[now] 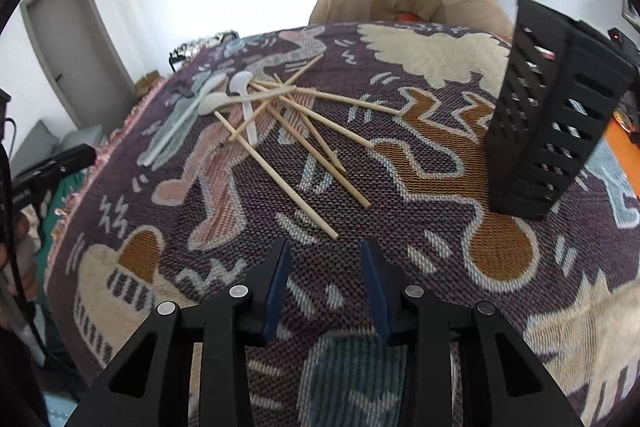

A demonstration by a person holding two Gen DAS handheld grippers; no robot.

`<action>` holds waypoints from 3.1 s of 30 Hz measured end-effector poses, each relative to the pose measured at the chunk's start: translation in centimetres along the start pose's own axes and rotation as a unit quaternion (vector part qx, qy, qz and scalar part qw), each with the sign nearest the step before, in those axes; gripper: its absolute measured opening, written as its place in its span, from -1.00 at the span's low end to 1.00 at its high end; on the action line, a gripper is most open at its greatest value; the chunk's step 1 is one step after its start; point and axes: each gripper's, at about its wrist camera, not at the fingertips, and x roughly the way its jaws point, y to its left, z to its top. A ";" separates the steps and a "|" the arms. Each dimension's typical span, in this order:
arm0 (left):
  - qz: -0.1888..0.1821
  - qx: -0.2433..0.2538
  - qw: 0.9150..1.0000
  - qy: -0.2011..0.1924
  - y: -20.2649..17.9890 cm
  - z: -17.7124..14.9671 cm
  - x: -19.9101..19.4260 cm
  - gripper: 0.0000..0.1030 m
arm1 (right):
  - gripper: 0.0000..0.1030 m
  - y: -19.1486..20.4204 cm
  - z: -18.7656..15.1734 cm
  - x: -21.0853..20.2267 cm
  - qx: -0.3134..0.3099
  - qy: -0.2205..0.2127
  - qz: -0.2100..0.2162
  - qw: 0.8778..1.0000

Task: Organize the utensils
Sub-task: 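Move the left gripper toward the white spork and lower it, then close the left gripper on the white spork's handle and lift it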

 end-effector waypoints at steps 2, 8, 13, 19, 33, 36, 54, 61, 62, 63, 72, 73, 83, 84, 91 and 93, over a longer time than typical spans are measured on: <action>0.000 -0.003 1.000 0.003 0.2 0.0 0.1 -0.05 | -0.27 0.0 0.3 0.7 -0.004 0.008 -0.001 1.000; 0.005 -0.011 1.000 0.005 1.2 -0.2 0.1 -0.05 | -0.29 0.7 1.1 1.9 -0.040 0.015 -0.013 0.999; 0.008 -0.021 1.000 0.004 1.9 -0.4 -0.1 -0.05 | -0.58 2.3 0.7 2.0 -0.100 0.013 -0.026 0.995; 0.001 -0.016 1.000 0.003 2.0 -0.4 0.0 -0.05 | -0.85 3.2 0.7 2.1 -0.129 0.014 -0.015 0.991; -0.004 0.008 1.000 -0.007 0.1 1.1 -0.6 -0.05 | -0.89 1.1 1.2 -6.2 -0.046 -0.124 0.067 0.989; -0.005 0.014 1.000 -0.009 -0.2 1.8 -0.4 -0.05 | -0.89 0.3 1.6 -7.6 -0.031 -0.150 0.071 0.986; -0.003 0.030 0.999 0.025 -0.1 7.9 5.1 -0.22 | -0.89 -2.5 4.1 -11.3 0.024 -0.242 0.058 0.968; -0.006 0.018 0.997 0.080 0.5 10.2 9.3 -0.25 | -0.89 -3.3 4.7 -11.6 0.031 -0.251 0.051 0.966; -0.005 0.018 0.996 0.090 0.5 10.5 10.0 -0.25 | -0.89 -3.3 4.7 -11.6 0.031 -0.252 0.049 0.966; -0.002 0.017 0.995 0.103 0.5 10.9 10.9 -0.25 | -0.89 -3.5 4.8 -11.7 0.032 -0.252 0.047 0.966; 0.025 0.003 0.980 0.197 1.5 12.0 16.9 -0.25 | -0.89 -4.1 4.5 -11.7 0.034 -0.252 0.052 0.966; 0.029 -0.001 0.978 0.206 1.7 12.0 17.4 -0.25 | -0.89 -4.1 4.4 -11.7 0.034 -0.251 0.053 0.966; 0.047 0.018 0.966 0.255 1.3 12.0 18.9 -0.59 | -0.89 -5.1 3.1 -12.4 0.055 -0.254 0.061 0.964; 0.048 0.024 0.964 0.261 1.1 12.1 18.9 -0.65 | -0.89 -5.1 2.9 -12.6 0.057 -0.255 0.061 0.963; 0.047 0.032 0.966 0.253 0.5 12.4 17.3 -0.66 | -0.89 -5.6 1.7 -13.8 0.068 -0.261 0.058 0.961; 0.040 0.028 0.970 0.237 0.4 12.9 16.2 -0.67 | -0.89 -5.8 1.7 -14.0 0.069 -0.264 0.058 0.960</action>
